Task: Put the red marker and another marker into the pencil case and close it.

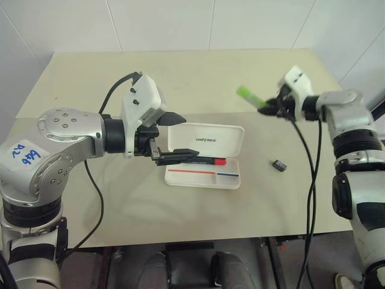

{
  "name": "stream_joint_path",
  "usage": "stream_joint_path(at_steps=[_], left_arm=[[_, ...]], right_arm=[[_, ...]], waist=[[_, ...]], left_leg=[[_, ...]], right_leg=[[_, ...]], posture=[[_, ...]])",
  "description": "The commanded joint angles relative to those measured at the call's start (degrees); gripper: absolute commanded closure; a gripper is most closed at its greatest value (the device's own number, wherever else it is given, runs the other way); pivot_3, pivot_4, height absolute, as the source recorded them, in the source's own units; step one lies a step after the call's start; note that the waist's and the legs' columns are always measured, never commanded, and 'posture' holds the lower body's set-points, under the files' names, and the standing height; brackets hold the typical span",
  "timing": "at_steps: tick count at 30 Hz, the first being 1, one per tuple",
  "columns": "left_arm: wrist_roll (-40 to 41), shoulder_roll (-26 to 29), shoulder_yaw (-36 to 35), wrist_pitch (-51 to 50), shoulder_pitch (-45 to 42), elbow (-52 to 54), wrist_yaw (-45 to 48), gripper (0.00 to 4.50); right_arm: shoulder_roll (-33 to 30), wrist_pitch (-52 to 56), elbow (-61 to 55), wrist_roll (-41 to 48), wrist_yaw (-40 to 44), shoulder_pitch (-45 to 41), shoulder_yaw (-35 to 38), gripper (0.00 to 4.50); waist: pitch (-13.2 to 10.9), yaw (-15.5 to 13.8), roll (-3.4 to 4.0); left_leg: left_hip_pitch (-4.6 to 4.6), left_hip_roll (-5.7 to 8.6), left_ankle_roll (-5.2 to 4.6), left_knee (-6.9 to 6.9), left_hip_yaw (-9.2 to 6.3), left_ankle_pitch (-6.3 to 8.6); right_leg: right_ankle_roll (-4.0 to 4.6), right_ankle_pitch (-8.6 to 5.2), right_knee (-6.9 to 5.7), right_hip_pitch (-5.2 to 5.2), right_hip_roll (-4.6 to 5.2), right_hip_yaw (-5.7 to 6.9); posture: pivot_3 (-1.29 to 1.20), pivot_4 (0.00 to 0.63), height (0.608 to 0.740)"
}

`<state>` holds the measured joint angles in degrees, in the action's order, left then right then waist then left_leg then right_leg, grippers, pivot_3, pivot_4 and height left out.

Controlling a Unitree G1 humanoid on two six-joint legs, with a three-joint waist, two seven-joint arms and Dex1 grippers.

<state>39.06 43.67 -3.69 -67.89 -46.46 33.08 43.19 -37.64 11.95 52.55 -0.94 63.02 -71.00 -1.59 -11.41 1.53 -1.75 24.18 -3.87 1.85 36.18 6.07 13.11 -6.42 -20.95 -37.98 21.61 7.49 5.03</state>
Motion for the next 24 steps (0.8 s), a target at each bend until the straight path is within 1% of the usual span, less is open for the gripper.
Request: stream_joint_path(at_steps=[1,2,5,7,9,12,15,17,20,22,24], left_arm=[[0.22,1.79,-0.74,2.16,0.20,0.14,0.29,0.00],[0.28,2.16,-0.81,2.34,0.34,0.08,0.41,0.00],[0.02,5.94,-1.65,3.97,2.27,-0.33,2.67,0.00],[0.41,8.27,-3.17,5.04,3.47,-0.93,4.03,0.00],[0.61,11.55,-6.01,6.64,5.51,-1.92,6.42,0.00],[1.86,17.71,-12.66,9.28,12.82,-1.30,12.88,0.00],[2.84,21.30,-19.07,11.19,20.62,-0.36,17.37,0.00],[2.13,22.54,-22.16,12.55,25.29,-0.48,19.15,0.00],[1.12,23.34,-23.62,14.12,30.40,-0.23,19.61,0.00],[1.45,23.34,-23.52,14.74,31.55,0.36,18.97,0.00],[2.83,22.52,-22.99,14.48,31.99,1.76,17.92,0.00]], right_arm=[[-1.75,4.41,-14.52,7.96,6.64,-0.97,3.88,3.42],[-1.89,5.89,-17.33,9.12,7.27,-0.36,4.20,3.42],[-1.71,15.30,-33.42,18.97,13.51,3.22,5.09,3.42],[-1.85,18.37,-41.55,23.33,16.02,6.48,4.69,3.42],[-1.62,20.67,-47.77,25.51,16.67,9.91,3.06,3.42],[-2.07,23.79,-55.37,27.79,17.61,14.61,0.04,3.42],[-3.11,25.79,-59.34,28.65,18.56,17.25,-2.90,3.42],[-3.46,24.47,-60.75,27.18,18.97,19.03,-5.73,3.42],[-1.67,20.03,-61.07,22.34,17.27,20.92,-11.50,3.42],[-0.58,18.94,-60.57,21.24,16.50,21.29,-13.17,3.42],[2.17,16.10,-57.47,17.73,14.36,20.98,-16.39,3.42]], waist=[[0.00,-0.05,0.00],[0.00,-0.07,0.00],[0.00,-0.05,0.00],[0.00,-0.14,0.00],[0.00,-0.16,0.00],[0.00,0.14,0.00],[-0.02,0.01,0.02],[-0.01,-0.01,0.02],[0.02,-0.13,-0.04],[0.02,-0.13,-0.04],[0.02,-0.03,-0.04]], left_leg=[[0.00,0.00,0.00,-0.02,0.00,0.00],[0.01,0.00,0.00,-0.03,-0.01,0.00],[0.00,0.00,0.01,-0.04,-0.01,0.01],[0.01,-0.01,0.01,-0.03,-0.03,0.02],[0.01,0.00,-0.01,0.00,-0.02,0.02],[0.00,-0.01,0.00,-0.01,0.00,0.04],[0.01,-0.01,0.01,-0.05,0.03,0.05],[0.01,-0.01,0.01,0.00,0.04,0.06],[-0.03,-0.02,0.01,0.00,0.02,0.07],[-0.02,-0.02,0.02,0.01,0.02,0.07],[0.00,-0.02,0.02,-0.01,0.02,0.07]], right_leg=[[0.00,0.00,-0.01,0.00,0.00,0.01],[0.00,0.00,0.00,0.00,-0.01,0.02],[0.00,0.00,0.00,0.00,-0.01,0.02],[0.00,0.00,0.00,0.00,-0.02,0.05],[0.00,0.00,0.03,-0.01,-0.01,0.04],[0.00,0.00,0.08,0.01,-0.02,0.03],[0.00,0.00,0.08,0.08,-0.02,0.01],[0.00,0.00,0.12,0.10,-0.01,-0.01],[0.01,-0.01,0.12,0.06,-0.01,0.02],[0.01,0.00,0.11,0.06,0.00,0.01],[0.01,-0.01,0.12,0.08,0.00,0.01]], posture=[[0.00,0.150,0.740],[0.00,0.150,0.740],[0.00,0.150,0.740],[0.00,0.150,0.740],[0.00,0.150,0.740],[0.00,0.150,0.740],[0.00,0.150,0.740],[0.00,0.150,0.740],[0.00,0.150,0.740],[0.00,0.150,0.740],[0.00,0.150,0.740]])
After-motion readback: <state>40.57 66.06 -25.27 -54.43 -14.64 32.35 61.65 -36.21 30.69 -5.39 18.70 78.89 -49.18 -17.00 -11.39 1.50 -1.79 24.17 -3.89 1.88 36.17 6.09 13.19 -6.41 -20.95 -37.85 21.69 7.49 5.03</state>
